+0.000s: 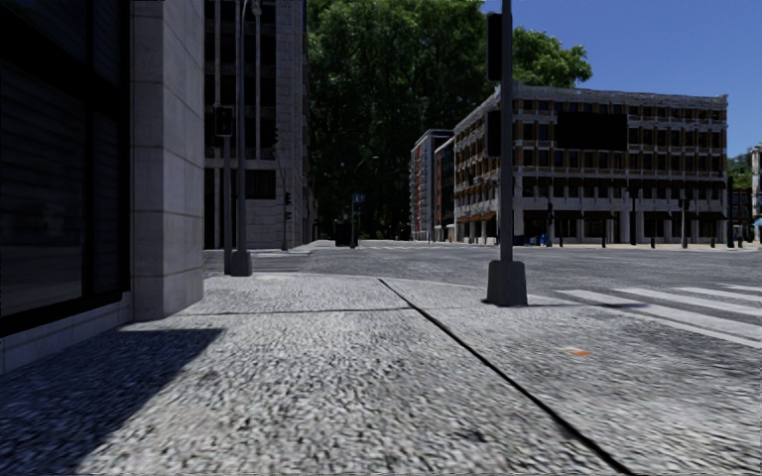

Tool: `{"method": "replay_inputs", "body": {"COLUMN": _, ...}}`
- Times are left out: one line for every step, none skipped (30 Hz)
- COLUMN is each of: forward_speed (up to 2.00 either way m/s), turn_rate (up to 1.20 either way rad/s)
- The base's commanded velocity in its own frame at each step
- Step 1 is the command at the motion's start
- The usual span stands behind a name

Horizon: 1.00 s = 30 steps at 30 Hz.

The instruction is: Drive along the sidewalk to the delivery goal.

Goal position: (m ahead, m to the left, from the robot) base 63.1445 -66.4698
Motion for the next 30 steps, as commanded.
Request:
{"method": "replay_inputs", "body": {"forward_speed": 1.73, "turn_rate": -0.45}}
{"method": "replay_inputs", "body": {"forward_speed": 1.66, "turn_rate": -0.46}}
{"method": "replay_inputs", "body": {"forward_speed": 1.63, "turn_rate": -0.48}}
{"method": "replay_inputs", "body": {"forward_speed": 1.61, "turn_rate": -0.49}}
{"method": "replay_inputs", "body": {"forward_speed": 1.61, "turn_rate": -0.49}}
{"method": "replay_inputs", "body": {"forward_speed": 1.61, "turn_rate": -0.50}}
{"method": "replay_inputs", "body": {"forward_speed": 1.60, "turn_rate": -0.52}}
{"method": "replay_inputs", "body": {"forward_speed": 1.60, "turn_rate": -0.53}}
{"method": "replay_inputs", "body": {"forward_speed": 1.60, "turn_rate": -0.53}}
{"method": "replay_inputs", "body": {"forward_speed": 1.60, "turn_rate": -0.53}}
{"method": "replay_inputs", "body": {"forward_speed": 1.60, "turn_rate": -0.54}}
{"method": "replay_inputs", "body": {"forward_speed": 1.60, "turn_rate": -0.54}}
{"method": "replay_inputs", "body": {"forward_speed": 1.60, "turn_rate": -0.54}}
{"method": "replay_inputs", "body": {"forward_speed": 1.60, "turn_rate": -0.54}}
{"method": "replay_inputs", "body": {"forward_speed": 1.60, "turn_rate": -0.54}}
{"method": "replay_inputs", "body": {"forward_speed": 1.60, "turn_rate": -0.54}}
{"method": "replay_inputs", "body": {"forward_speed": 1.62, "turn_rate": -0.54}}
{"method": "replay_inputs", "body": {"forward_speed": 1.62, "turn_rate": -0.54}}
{"method": "replay_inputs", "body": {"forward_speed": 1.62, "turn_rate": -0.54}}
{"method": "replay_inputs", "body": {"forward_speed": 1.62, "turn_rate": -0.54}}
{"method": "replay_inputs", "body": {"forward_speed": 1.62, "turn_rate": -0.54}}
{"method": "replay_inputs", "body": {"forward_speed": 1.62, "turn_rate": -0.54}}
{"method": "replay_inputs", "body": {"forward_speed": 1.62, "turn_rate": -0.54}}
{"method": "replay_inputs", "body": {"forward_speed": 1.62, "turn_rate": -0.55}}
{"method": "replay_inputs", "body": {"forward_speed": 1.62, "turn_rate": -0.55}}
{"method": "replay_inputs", "body": {"forward_speed": 1.62, "turn_rate": -0.57}}
{"method": "replay_inputs", "body": {"forward_speed": 1.62, "turn_rate": -0.57}}
{"method": "replay_inputs", "body": {"forward_speed": 1.62, "turn_rate": -0.60}}
{"method": "replay_inputs", "body": {"forward_speed": 1.62, "turn_rate": -0.60}}
{"method": "replay_inputs", "body": {"forward_speed": 1.62, "turn_rate": -0.61}}
